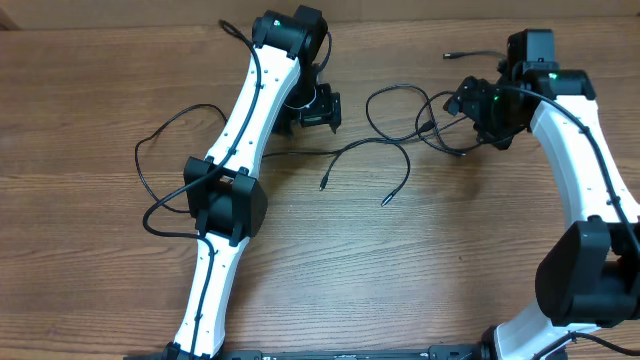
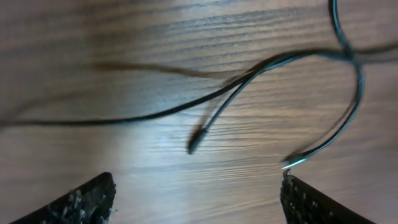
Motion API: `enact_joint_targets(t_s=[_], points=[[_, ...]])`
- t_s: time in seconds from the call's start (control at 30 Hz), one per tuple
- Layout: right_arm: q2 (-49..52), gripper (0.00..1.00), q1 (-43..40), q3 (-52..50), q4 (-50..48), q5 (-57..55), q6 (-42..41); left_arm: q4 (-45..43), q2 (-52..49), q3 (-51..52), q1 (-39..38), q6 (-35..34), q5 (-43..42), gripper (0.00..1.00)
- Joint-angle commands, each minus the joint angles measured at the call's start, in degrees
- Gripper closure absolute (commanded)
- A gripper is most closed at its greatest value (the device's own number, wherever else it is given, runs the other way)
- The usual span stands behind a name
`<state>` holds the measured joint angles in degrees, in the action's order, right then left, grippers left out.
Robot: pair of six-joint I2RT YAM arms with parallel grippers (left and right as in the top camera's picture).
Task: Untangle cables
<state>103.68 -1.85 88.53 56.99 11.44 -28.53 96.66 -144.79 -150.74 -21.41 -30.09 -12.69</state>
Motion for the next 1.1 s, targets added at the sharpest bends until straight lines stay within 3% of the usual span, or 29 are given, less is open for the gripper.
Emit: enact_joint_targets(t_s=[0.0, 0.3, 0.5, 0.57, 0.7, 0.77, 1.07], points=[[0.6, 0.16, 0.0, -1.4, -0.7, -2.1, -2.8, 0.2, 0.5, -0.1, 0.0, -14.0, -1.7, 0.17], [0.6, 0.15, 0.0, -3.0, -2.1, -2.5, -4.7, 0.2, 10.1, 1.7, -3.5, -10.8, 6.5, 0.15], [0.6, 0.14, 0.0, -3.0, -2.0, -2.4, -4.7, 0.2, 23.2, 14.8, -5.0, -11.6, 12.3, 0.12], [0.6, 0.14, 0.0, -3.0, -2.1, -2.4, -4.7, 0.2, 28.1, 21.6, -5.0, -14.7, 14.7, 0.02], [0.6, 0.14, 0.0, -3.0, -2.1, -2.5, -5.1, -0.9, 37.5, 36.4, -5.0, -28.1, 21.0, 0.0], [0.6, 0.14, 0.0, -3.0, -1.8, -2.4, -7.9, -6.1, 40.8, 42.9, -5.0, -30.9, 20.9, 0.0], [0.6, 0.14, 0.0, -3.0, -4.5, -7.6, -22.9, -35.6, 40.2, 59.9, -4.8, -25.2, 10.3, 0.0]])
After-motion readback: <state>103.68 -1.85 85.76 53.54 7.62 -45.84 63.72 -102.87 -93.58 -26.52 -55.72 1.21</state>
